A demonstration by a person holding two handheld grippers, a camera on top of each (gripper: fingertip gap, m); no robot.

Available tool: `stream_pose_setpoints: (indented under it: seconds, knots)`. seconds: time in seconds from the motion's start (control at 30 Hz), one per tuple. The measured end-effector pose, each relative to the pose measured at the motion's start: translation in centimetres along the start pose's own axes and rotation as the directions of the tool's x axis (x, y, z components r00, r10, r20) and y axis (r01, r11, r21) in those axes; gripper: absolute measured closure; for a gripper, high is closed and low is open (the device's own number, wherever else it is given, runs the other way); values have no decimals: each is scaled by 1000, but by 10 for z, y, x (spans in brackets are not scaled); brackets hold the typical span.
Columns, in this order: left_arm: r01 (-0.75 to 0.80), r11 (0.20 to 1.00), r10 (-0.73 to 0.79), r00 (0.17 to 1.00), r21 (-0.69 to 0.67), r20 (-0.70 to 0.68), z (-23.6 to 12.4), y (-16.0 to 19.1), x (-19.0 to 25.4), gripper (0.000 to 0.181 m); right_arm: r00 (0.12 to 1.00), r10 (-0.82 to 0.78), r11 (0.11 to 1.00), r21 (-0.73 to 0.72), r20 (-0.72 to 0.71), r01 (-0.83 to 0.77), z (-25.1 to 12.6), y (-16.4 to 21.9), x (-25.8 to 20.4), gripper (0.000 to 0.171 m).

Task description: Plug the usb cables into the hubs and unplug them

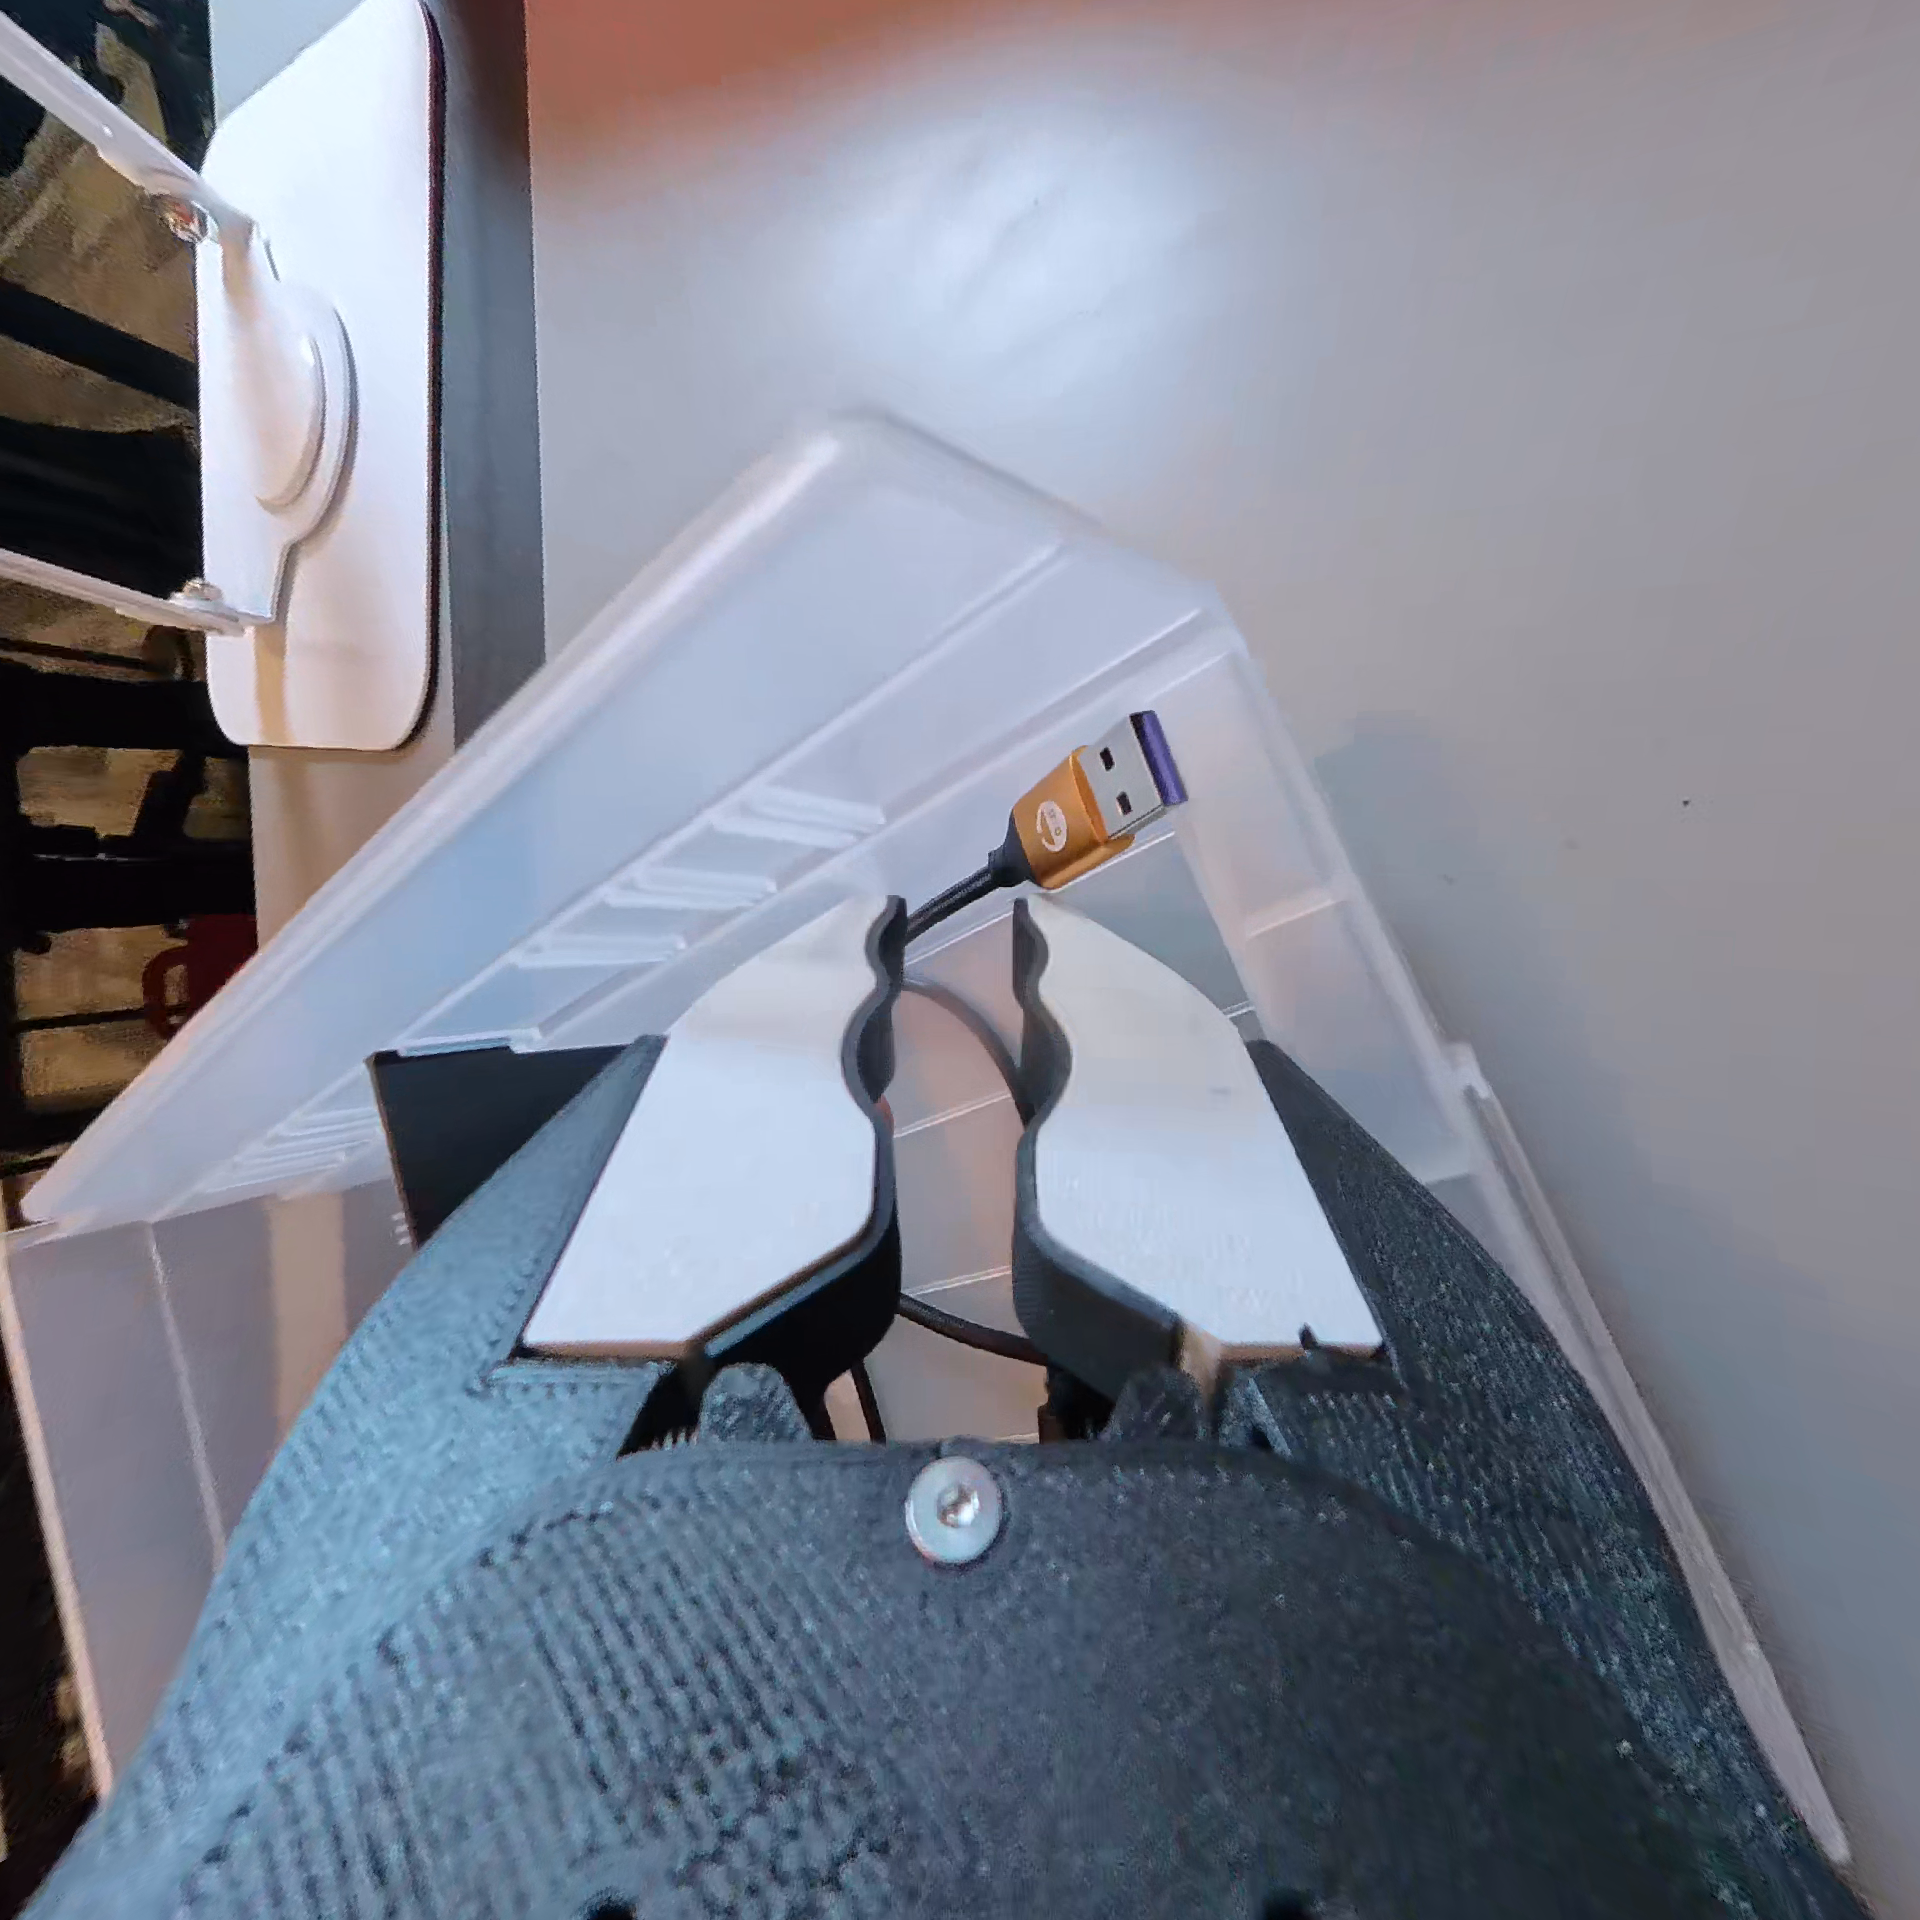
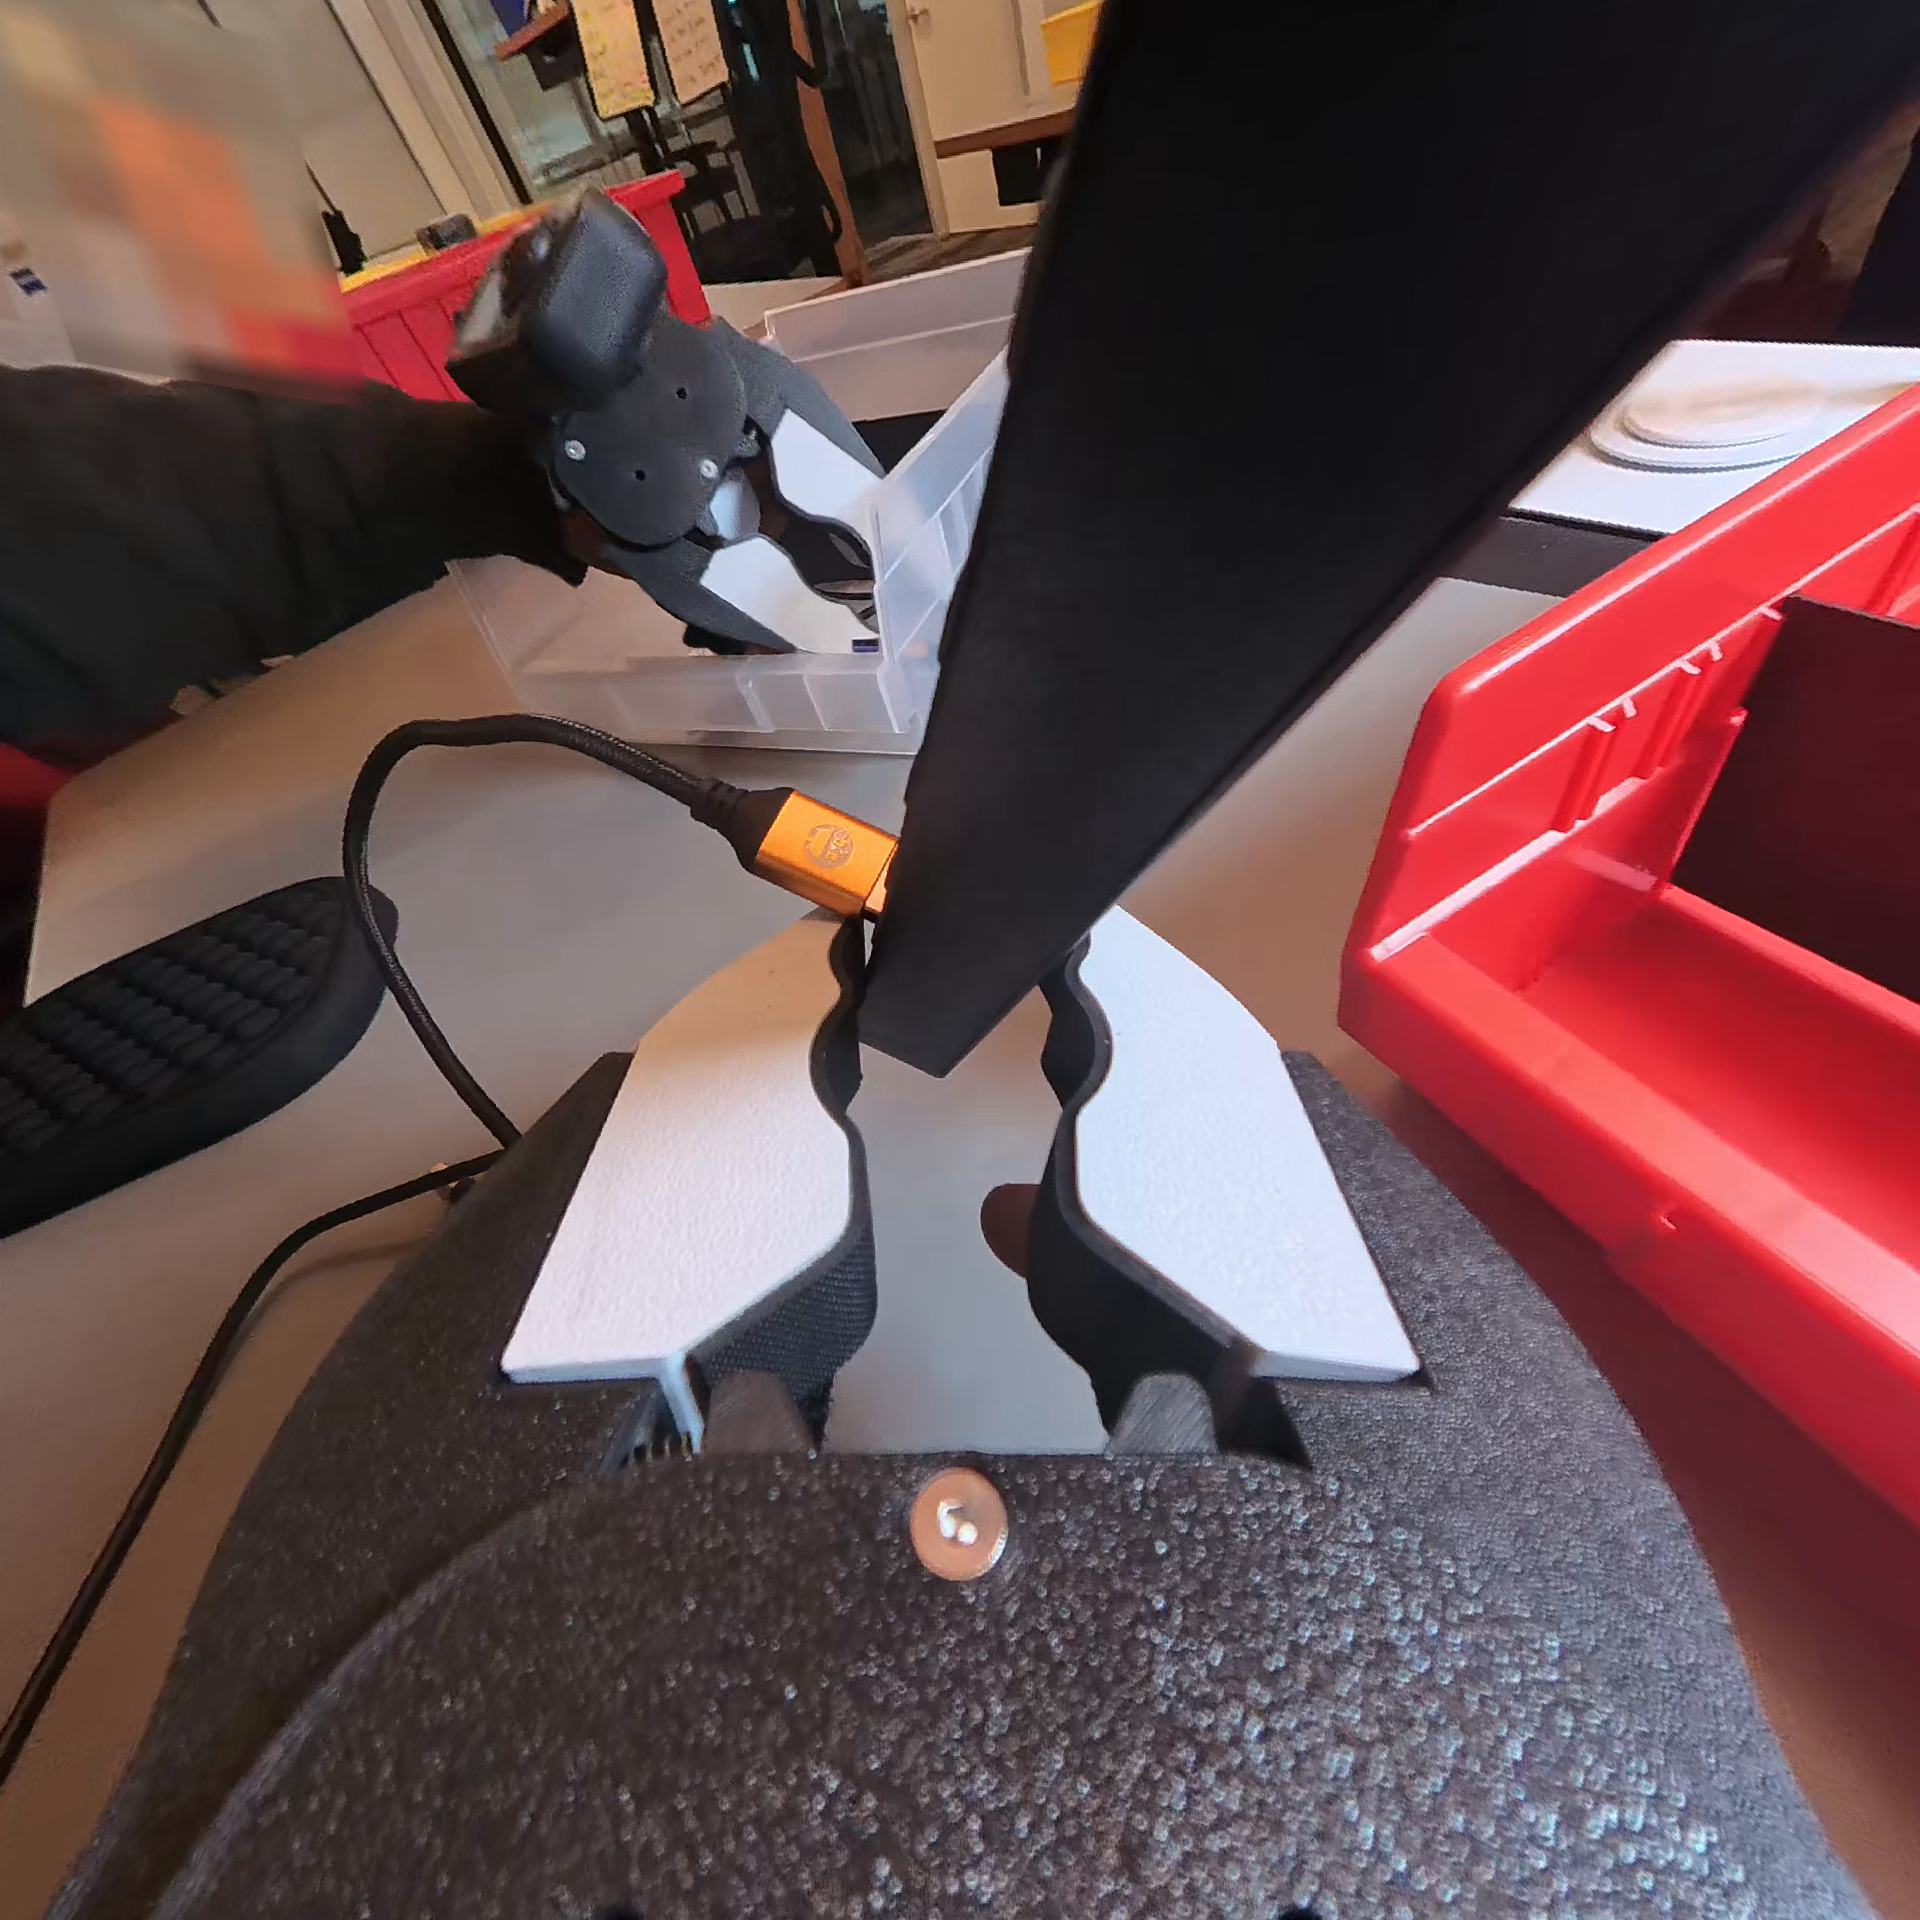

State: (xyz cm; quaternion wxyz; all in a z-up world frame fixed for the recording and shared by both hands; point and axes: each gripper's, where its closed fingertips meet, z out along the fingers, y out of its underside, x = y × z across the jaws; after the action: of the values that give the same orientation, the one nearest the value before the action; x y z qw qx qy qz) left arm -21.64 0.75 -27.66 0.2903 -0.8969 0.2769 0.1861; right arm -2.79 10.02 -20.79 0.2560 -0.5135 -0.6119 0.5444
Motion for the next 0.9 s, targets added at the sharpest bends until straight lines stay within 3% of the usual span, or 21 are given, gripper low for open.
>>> stream_pose_setpoints:
  seconds: [0.17, 0.63, 0.8, 0.9]
  knots:
    - [-57, 998, 57, 997, 0, 55, 2, -5, 0, 178, 1000, -9, 1000, 18, -2, 9, -3, -4, -2, 139]
    - [80, 997, -80, 993, -5, 83, -52, -15, -11, 181, 1000, -20, 999, 34, 1, 20, -6, -9, -3, 138]
    - [276, 943, -271, 961, -184, 53, -56, 16, -18, 176, 1000, -19, 999, 32, 1, 19, -7, -9, -3, 138]
    - [399, 825, -412, 909, -400, 56, -49, 54, -12, 164, 1000, -15, 999, 29, 2, 15, -6, -8, -3, 138]
